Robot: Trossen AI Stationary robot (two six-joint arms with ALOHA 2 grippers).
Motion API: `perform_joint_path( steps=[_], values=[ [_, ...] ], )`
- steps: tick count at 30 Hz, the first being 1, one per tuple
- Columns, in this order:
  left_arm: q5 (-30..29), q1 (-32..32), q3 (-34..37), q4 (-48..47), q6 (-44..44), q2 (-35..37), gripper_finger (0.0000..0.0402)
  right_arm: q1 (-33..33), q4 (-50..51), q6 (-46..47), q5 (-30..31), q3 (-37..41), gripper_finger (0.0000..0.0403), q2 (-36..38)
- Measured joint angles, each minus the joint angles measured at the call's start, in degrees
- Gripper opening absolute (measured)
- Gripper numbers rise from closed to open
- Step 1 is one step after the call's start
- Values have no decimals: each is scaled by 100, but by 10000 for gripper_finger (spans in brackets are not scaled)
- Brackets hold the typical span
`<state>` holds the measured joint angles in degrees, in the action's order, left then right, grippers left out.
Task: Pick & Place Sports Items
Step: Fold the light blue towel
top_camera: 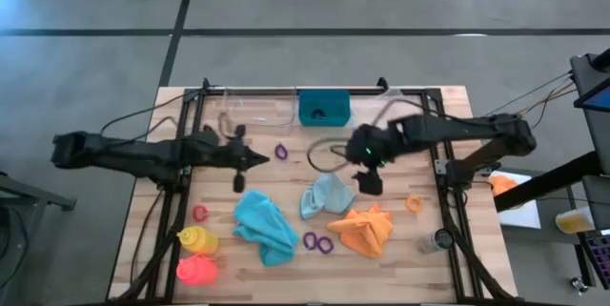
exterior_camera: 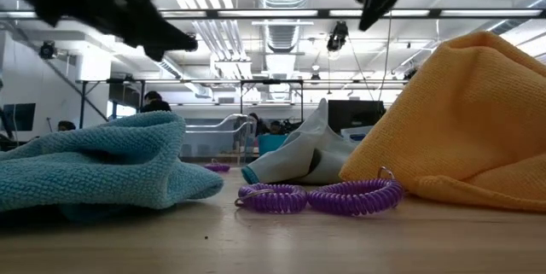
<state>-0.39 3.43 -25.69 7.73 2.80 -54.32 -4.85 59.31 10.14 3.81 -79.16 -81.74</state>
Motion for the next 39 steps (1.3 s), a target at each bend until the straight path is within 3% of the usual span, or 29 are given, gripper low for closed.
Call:
perform_joint_path(
  steps=[4,8,14,19,26,32,35,39],
  values=[
    [1,-68,-782,-35,-22,-1124,25,-614,-428,512,738,758,283,496],
    [1,-187,-1615,-404,-23,-2028,75,-1096,-899,920,1277,1589,283,1001],
    [0,-350,-2794,-801,-18,-3237,165,-1357,-1717,1027,1480,2596,283,1642],
    [-121,-351,-3540,-795,-347,-4144,218,-1354,-1984,1023,1788,2968,283,1958],
    [-678,-515,-4020,-903,2,-4946,233,-1352,-2010,983,2110,3075,283,2089],
    [-985,-783,-4105,-917,952,-4985,233,-1352,-2118,916,2146,3075,283,2060],
    [-1418,-823,-4105,-909,658,-4910,233,-1352,-2143,917,2160,3075,283,2049],
    [-1744,-816,-4076,-925,-377,-4892,233,-1352,-2222,917,2168,3075,283,2049]
  ],
)
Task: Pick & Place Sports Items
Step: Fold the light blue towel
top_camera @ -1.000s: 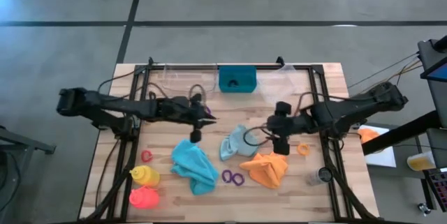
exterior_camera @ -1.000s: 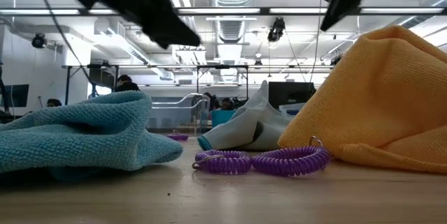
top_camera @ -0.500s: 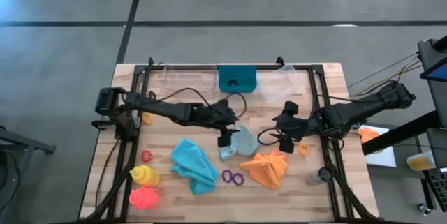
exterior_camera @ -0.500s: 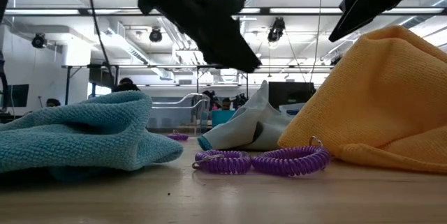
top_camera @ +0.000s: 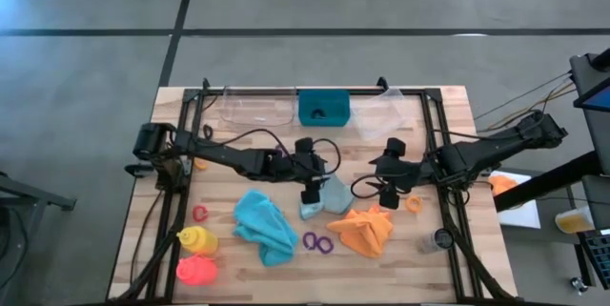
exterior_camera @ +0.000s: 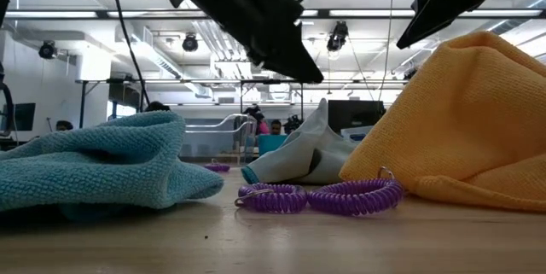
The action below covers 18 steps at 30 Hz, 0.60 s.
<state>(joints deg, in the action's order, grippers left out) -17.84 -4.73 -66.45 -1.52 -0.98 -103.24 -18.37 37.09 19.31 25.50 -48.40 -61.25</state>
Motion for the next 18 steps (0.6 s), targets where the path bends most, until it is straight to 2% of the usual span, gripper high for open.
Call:
perform_joint_path(
  steps=[2,4,9,18],
  values=[
    [-112,-20,12,-28,-643,-33,233,0,-1,0,2,0,283,0],
    [-230,-59,13,-60,-929,-65,233,0,-5,-2,2,0,283,0],
    [-678,-255,-32,-5,-985,-90,223,0,-15,-4,4,0,283,-2],
    [-827,-346,-119,54,-1280,-90,172,0,-17,-24,4,0,283,-4]
  ],
)
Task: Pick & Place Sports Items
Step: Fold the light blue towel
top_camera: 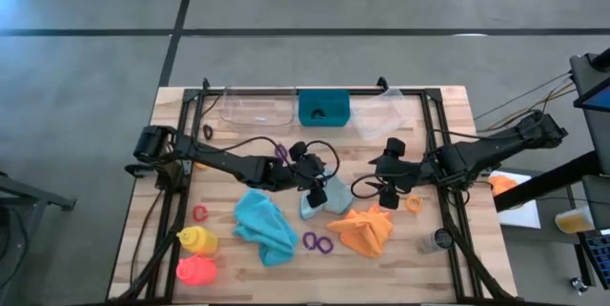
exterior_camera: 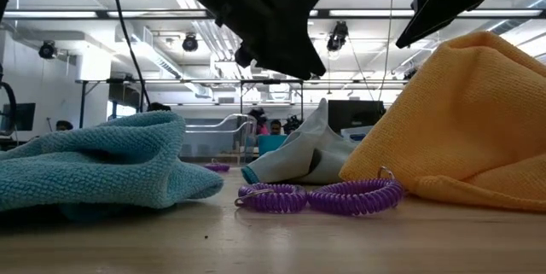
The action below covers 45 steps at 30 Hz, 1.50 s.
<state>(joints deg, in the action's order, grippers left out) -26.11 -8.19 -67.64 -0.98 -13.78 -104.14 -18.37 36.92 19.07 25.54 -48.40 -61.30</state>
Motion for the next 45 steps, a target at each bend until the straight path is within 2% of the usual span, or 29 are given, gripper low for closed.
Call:
perform_joint_path(
  steps=[8,16,22,26,32,36,45],
  values=[
    [24,-221,-105,299,-114,-137,141,0,4,-26,0,0,283,-4],
    [14,-323,-866,-575,-508,-636,140,-15,13,-130,0,0,283,-4],
    [-312,-325,-894,-702,-940,-607,144,-52,15,-342,-2,0,283,-4],
    [-283,-323,-894,-811,-1390,-590,163,-52,16,-407,-7,0,283,-4],
    [-292,-323,-890,-883,-1530,-619,221,-52,20,-445,-50,0,283,-4],
    [-518,-323,-890,-877,-1711,-619,253,-52,20,-448,-52,0,283,-4],
    [-947,-317,-892,-850,-1777,-882,255,-52,23,-450,-68,3,283,-4]
  ],
)
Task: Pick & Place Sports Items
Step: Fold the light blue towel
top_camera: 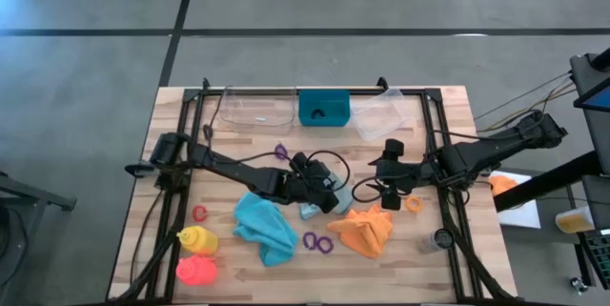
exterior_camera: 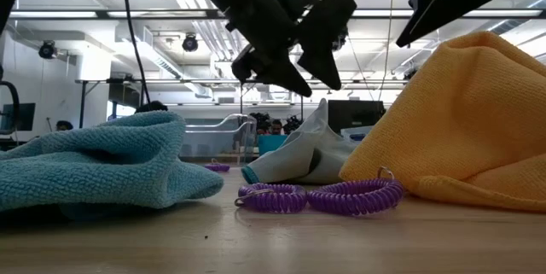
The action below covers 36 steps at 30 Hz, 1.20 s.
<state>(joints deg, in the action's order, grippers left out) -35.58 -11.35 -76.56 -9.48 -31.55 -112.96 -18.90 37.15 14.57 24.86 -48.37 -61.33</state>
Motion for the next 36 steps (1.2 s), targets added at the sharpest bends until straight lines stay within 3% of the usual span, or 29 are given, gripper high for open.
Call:
perform_joint_path(
  steps=[22,26,36],
  values=[
    [66,79,14,-284,14,-210,249,0,-28,26,4,39,283,8],
    [66,85,14,-284,15,-210,219,0,-30,35,6,76,283,8],
    [373,131,128,-244,65,-210,90,0,-66,42,11,104,283,6]
  ],
)
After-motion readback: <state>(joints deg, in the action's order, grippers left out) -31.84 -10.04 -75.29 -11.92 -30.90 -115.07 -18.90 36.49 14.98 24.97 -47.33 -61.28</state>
